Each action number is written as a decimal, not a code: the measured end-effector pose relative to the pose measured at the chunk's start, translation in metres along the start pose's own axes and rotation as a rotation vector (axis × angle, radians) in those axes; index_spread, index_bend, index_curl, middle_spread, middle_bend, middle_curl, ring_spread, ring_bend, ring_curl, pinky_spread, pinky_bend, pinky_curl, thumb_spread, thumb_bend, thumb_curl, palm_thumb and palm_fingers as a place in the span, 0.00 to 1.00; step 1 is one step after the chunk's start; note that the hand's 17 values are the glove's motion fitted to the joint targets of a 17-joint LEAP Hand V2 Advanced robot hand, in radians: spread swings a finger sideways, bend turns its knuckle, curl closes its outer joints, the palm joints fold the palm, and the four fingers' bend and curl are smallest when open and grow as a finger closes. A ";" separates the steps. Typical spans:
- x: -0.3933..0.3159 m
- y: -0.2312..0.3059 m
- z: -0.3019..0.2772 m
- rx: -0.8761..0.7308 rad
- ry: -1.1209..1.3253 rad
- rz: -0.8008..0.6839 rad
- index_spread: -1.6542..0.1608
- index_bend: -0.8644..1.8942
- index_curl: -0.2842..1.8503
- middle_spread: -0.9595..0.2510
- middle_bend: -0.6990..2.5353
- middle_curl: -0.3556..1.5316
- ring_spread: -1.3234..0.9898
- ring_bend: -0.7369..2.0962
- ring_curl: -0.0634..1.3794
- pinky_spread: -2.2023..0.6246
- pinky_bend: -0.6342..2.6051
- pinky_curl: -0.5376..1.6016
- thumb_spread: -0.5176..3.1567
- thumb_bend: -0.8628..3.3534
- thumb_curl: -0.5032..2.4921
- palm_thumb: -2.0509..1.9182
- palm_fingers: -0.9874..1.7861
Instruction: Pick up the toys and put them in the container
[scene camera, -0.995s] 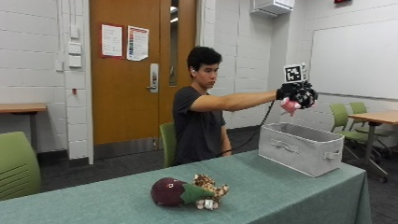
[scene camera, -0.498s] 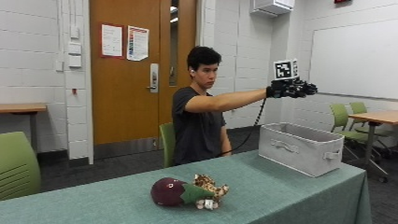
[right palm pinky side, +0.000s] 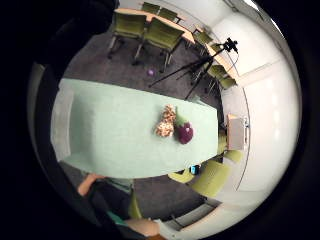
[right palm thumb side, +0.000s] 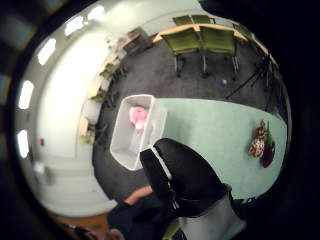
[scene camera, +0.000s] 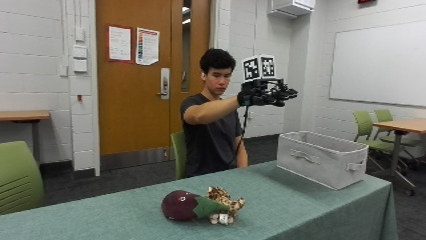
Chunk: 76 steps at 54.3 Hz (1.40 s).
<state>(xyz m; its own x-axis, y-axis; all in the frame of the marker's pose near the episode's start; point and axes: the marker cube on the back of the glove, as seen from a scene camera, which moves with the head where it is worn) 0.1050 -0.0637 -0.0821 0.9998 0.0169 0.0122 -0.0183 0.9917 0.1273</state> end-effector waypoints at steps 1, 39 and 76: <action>0.009 0.000 0.002 -0.003 0.003 0.012 0.76 0.37 0.24 0.77 0.27 0.41 0.52 0.36 0.20 0.77 0.46 0.40 0.47 0.19 0.27 0.50 0.32; 0.192 0.033 0.201 -0.253 -0.031 0.240 0.75 0.35 0.25 0.74 0.27 0.38 0.51 0.34 0.24 0.77 0.44 0.40 0.43 0.19 0.23 0.49 0.31; 0.234 0.068 0.285 -0.193 0.054 0.317 0.72 0.40 0.29 0.72 0.26 0.33 0.50 0.38 0.22 0.73 0.36 0.39 0.44 0.19 0.23 0.50 0.39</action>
<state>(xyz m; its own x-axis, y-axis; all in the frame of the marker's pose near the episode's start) 0.3353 -0.0285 0.2119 0.9441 0.3282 -0.0316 -0.3296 0.9420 -0.0636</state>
